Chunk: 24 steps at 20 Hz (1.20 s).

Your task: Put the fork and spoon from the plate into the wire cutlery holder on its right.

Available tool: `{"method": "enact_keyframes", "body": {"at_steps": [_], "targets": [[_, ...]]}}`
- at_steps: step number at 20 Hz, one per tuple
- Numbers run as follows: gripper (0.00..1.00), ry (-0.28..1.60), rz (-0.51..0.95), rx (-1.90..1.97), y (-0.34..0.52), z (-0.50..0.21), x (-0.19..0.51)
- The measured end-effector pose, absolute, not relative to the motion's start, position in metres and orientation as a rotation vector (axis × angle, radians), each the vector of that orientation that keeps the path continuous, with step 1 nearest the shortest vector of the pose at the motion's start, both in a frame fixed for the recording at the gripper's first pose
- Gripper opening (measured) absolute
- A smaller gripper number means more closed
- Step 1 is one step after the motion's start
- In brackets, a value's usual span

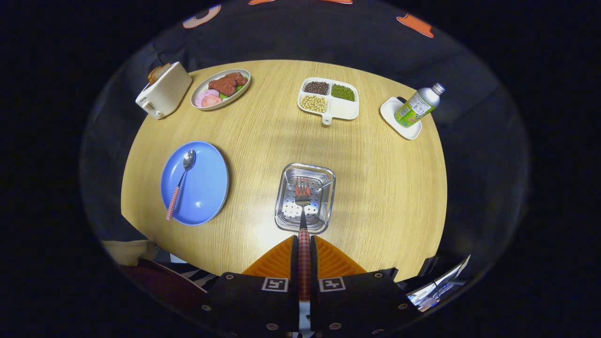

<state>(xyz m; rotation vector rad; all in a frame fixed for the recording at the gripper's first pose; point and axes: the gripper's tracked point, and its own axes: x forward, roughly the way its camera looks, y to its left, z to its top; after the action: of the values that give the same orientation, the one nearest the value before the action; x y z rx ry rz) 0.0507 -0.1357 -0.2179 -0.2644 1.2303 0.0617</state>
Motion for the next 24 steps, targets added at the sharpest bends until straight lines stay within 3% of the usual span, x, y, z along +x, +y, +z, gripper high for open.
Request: {"method": "enact_keyframes", "body": {"at_steps": [9, 17, 21, 24], "targets": [[0.1, 1.354, 0.049, -0.256, -0.138, -0.247, 0.064], [0.18, 1.276, 0.068, -0.22, -0.129, -0.24, 0.073], [0.36, 1.121, 0.066, -0.206, -0.116, -0.216, 0.076], [0.57, 0.981, 0.061, -0.197, -0.098, -0.199, 0.077]]}}
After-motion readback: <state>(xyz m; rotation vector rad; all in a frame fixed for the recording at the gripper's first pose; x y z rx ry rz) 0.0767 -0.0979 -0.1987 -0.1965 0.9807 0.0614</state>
